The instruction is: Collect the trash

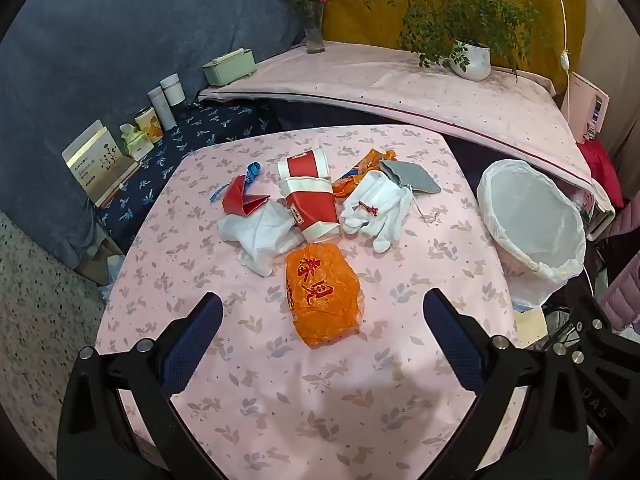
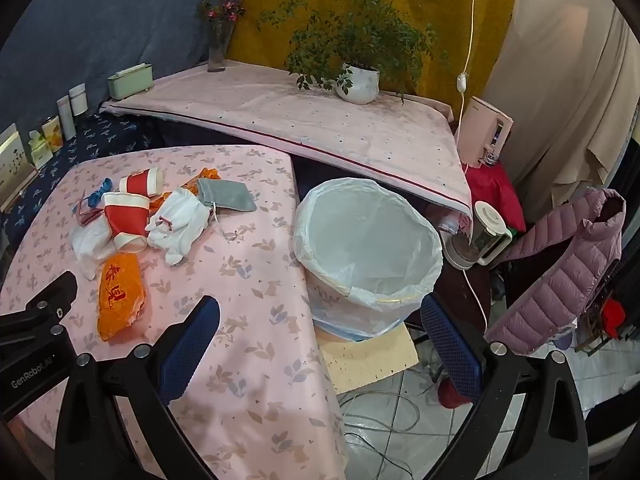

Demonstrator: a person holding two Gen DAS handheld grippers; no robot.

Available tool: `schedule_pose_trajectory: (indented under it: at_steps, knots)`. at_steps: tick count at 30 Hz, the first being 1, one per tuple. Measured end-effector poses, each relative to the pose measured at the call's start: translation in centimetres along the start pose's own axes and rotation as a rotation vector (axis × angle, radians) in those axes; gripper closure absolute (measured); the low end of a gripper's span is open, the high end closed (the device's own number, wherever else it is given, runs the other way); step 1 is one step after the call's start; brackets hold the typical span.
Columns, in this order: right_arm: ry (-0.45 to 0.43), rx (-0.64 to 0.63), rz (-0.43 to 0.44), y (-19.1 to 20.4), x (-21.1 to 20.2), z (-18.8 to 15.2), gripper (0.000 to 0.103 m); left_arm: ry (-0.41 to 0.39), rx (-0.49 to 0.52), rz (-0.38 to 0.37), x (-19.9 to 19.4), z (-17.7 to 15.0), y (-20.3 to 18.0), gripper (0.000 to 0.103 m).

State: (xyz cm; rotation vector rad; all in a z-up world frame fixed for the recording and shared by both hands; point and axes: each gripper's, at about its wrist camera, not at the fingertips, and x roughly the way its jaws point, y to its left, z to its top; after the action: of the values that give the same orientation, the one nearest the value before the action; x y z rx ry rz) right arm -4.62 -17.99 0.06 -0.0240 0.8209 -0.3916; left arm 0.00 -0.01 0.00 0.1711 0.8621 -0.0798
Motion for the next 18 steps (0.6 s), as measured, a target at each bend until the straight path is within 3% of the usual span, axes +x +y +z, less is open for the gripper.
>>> schedule_pose_trajectory:
  at_steps: [18]
  knots:
    - [0.005, 0.005, 0.007, -0.13, 0.11, 0.09, 0.007, 0.005, 0.003, 0.004, 0.16, -0.07, -0.09, 0.007]
